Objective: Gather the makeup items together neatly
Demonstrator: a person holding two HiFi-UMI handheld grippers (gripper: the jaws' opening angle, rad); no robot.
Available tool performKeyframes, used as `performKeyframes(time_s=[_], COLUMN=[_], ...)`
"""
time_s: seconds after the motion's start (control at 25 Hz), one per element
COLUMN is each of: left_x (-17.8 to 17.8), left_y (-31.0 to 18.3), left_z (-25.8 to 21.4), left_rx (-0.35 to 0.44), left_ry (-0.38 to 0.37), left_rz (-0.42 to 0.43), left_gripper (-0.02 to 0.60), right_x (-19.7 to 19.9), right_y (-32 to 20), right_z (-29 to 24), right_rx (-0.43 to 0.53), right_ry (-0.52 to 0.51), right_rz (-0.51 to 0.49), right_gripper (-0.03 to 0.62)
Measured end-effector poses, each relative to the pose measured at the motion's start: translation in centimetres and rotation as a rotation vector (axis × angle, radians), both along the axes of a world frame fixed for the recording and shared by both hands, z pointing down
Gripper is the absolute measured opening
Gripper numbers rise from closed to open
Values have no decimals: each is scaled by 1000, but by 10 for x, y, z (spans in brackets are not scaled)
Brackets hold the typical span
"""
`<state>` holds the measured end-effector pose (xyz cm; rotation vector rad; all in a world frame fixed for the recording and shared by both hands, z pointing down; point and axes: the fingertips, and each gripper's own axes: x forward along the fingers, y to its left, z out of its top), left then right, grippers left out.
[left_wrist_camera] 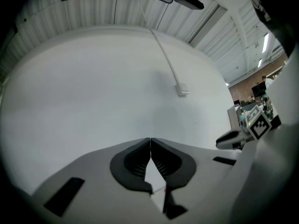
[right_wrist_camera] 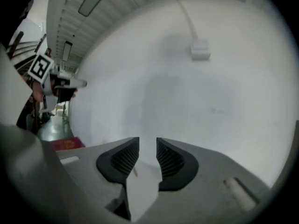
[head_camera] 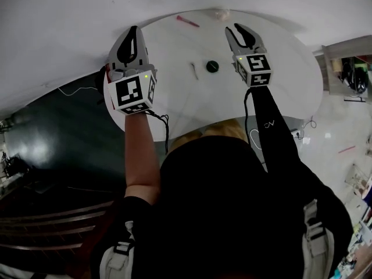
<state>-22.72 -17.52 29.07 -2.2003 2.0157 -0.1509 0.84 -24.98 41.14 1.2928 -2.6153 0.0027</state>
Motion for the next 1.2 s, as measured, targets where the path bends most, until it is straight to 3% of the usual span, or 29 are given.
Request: performKeyframes(time_s=[0.12,0.2,0.32,0.52,0.76,0.88,0.96,1.2], left_x=[-1,0,-1,2,7,8,9,10], left_y=[1,1,0,-3,-5,-8,-14,-32], left_z=[-6,-5,6,7,5,4,4,12], left_rx=[12,9,-21,-19,-13,-5,0,-19], left_ry=[-11,-4,11,10,13,31,59,55], left_rz=[1,1,-1,-2,-14,-10,4,4], left_gripper=[9,9,9,9,9,9,9,9], right_x=[21,32,42,40,33,16,-6,-98], right_y=[5,11,21,21,15,11,2,-43], right_z=[-72,-98,-113,-111,-112,-104,-82,25], right_rx=[193,248,262,261,253,214,131,-137], right_ry=[-81,-117,-163,-152,-167,-168,-97,307], right_rz=[58,89,117,110,82,12,-85,-403], right_gripper=[110,110,110,110,110,110,110,110])
